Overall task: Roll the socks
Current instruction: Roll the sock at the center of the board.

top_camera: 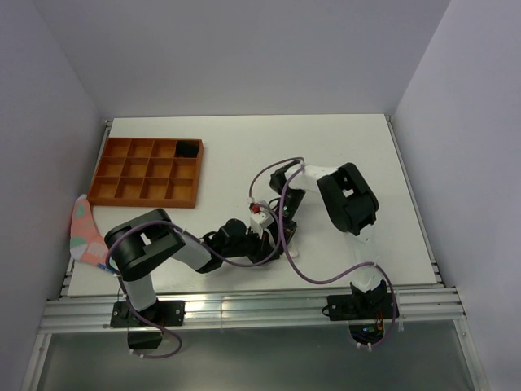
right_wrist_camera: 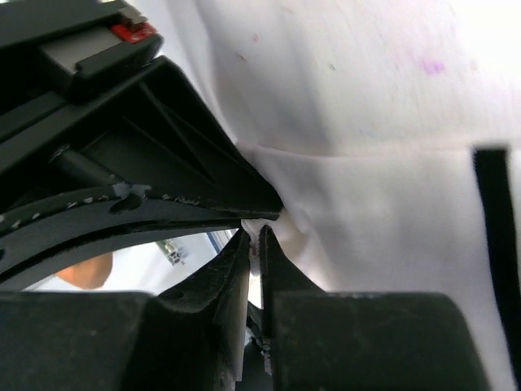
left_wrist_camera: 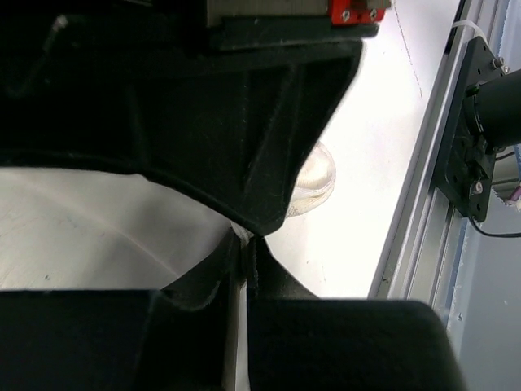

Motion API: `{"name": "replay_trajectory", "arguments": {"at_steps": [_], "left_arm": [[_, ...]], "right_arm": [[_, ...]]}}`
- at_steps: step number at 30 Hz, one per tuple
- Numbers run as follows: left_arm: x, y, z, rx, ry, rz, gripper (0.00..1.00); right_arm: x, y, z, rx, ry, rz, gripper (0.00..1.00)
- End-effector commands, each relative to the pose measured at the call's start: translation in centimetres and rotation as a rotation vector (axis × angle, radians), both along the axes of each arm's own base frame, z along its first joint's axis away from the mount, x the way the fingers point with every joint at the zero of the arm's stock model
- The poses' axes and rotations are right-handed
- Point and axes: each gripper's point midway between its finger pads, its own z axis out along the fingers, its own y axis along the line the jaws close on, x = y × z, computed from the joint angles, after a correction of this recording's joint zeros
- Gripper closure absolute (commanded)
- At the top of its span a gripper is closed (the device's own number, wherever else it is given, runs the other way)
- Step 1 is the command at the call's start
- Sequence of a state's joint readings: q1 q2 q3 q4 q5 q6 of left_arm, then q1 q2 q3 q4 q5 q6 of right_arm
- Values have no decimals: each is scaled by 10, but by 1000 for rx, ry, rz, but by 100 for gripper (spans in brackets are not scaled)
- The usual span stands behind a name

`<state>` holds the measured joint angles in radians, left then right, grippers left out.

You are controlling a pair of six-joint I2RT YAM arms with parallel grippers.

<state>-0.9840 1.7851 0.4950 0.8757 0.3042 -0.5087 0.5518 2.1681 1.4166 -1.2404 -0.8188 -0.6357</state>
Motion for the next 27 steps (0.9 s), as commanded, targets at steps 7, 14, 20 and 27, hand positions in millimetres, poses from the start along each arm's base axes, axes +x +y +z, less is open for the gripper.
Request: {"name": "replay_trajectory", "arguments": {"at_steps": [7, 14, 20, 27], "left_arm": [[8, -3, -17, 90, 37, 38, 100], [5, -3, -31, 171, 119, 37, 100], [4, -4, -29, 227, 187, 30, 100], [-1, -4, -29, 282, 251, 9, 100]], "right_arm": [[26, -2, 15, -12, -296, -110, 57], [55, -15, 35, 6, -458, -226, 56], [72, -38, 48, 16, -555, -317, 56], [90, -57, 70, 8, -718, -374, 56]]}}
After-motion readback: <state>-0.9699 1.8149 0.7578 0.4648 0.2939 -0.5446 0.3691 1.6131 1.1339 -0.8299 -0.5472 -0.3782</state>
